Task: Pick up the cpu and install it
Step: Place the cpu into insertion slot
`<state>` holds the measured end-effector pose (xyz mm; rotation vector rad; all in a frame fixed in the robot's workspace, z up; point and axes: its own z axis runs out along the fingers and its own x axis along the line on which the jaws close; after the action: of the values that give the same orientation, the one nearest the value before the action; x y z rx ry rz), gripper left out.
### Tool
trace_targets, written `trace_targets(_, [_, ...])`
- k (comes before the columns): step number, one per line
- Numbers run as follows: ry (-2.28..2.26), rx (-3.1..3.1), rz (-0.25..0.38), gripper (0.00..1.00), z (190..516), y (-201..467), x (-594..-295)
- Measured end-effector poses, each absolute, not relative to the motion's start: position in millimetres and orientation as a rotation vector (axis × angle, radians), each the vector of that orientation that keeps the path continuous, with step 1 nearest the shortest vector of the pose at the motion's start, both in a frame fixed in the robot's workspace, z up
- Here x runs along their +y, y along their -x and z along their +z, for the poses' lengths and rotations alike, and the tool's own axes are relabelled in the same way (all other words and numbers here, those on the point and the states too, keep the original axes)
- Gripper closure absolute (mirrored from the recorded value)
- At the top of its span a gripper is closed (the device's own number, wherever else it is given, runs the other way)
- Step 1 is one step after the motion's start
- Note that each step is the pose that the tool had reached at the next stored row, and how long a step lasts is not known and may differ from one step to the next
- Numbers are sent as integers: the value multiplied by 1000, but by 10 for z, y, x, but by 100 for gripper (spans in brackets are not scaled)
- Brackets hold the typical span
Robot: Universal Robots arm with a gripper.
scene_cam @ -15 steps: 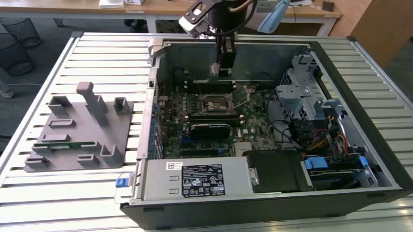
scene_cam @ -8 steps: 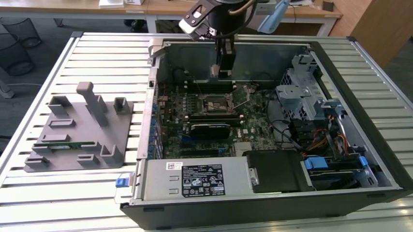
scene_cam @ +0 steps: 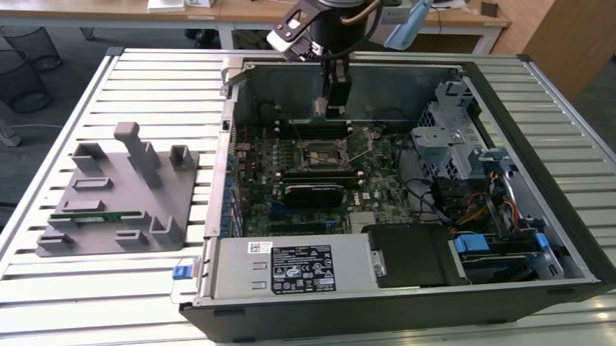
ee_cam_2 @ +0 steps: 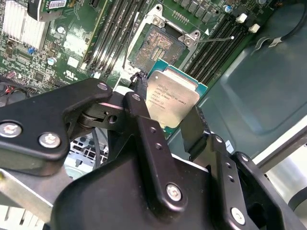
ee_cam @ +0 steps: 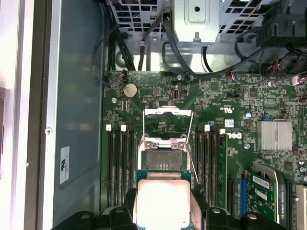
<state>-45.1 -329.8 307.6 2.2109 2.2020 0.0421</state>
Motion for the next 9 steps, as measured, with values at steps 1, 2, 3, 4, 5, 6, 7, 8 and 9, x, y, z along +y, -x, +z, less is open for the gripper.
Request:
trace_targets(1, [-2211,2202,42,47,3073,451,-3298])
trace_targets(2, [-2211,2202,42,47,3070,451,-3298])
trace_targets(3, [-2211,2202,42,47,3067,451,-3298])
trace_targets(4, [-2211,2202,42,47,3064,451,-3298])
trace_targets(5, [-2211,2202,42,47,3061,451,-3298])
trace_targets(6, [-2211,2202,42,47,3058,451,-3298])
trace_targets(7, [-2211,2202,42,47,3055,451,-3298])
trace_targets(8, [-2211,2202,42,47,3053,451,-3298])
trace_targets(9, [-2211,2202,42,47,3050,451,-3298])
